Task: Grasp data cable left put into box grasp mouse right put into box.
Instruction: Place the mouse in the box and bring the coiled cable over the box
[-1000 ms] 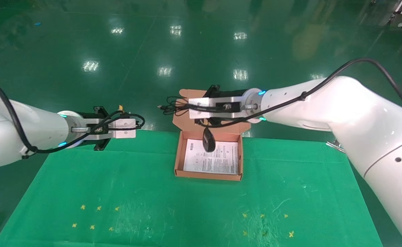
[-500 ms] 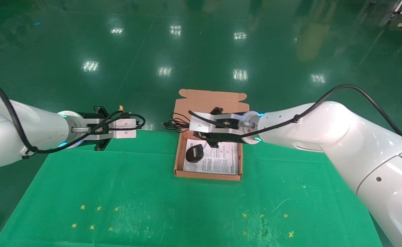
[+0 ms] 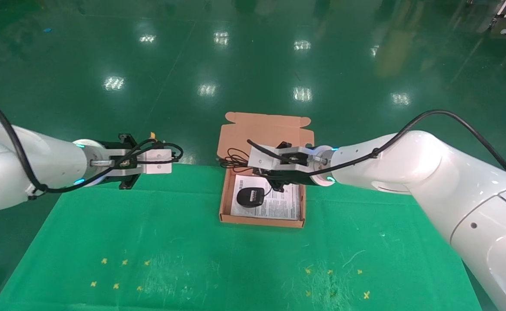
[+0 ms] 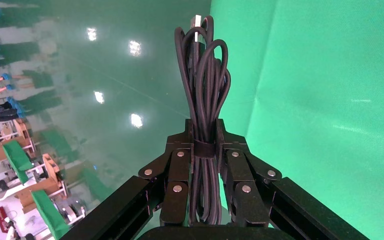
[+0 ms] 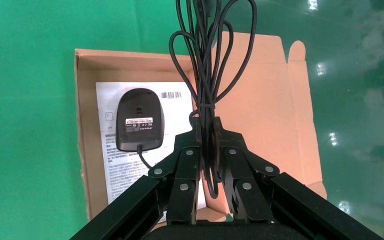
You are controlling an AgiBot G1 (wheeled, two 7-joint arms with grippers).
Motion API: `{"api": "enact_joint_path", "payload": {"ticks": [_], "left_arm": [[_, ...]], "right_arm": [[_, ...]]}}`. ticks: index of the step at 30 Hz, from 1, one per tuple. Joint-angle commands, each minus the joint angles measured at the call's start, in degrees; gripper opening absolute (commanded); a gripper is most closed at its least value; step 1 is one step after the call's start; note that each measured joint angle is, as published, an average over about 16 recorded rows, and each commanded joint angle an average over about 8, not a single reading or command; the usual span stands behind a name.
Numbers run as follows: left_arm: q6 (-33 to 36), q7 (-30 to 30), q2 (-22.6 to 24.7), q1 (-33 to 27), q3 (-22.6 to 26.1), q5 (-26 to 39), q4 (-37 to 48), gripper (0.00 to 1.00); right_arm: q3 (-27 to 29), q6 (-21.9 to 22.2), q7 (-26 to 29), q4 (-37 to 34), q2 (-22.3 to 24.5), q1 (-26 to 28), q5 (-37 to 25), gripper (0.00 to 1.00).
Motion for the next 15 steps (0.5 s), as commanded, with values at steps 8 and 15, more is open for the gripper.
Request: {"api": "enact_joint_path", "payload": {"ticks": [8,15], "left_arm": [[-2.04,0.84,2.37,0.64,0.59,-0.44,2.06,0.0],[-8.47,3.12,7.65,1.81,1.53,-1.09,8.25,0.0]], "right_arm": [[-0.73,-0.7,0.8,3.23,1.91,0.34,-0.05,1.0],[-1.09,-1.43,2.22,7.37,7.09,1.84,-1.07,1.0]]}}
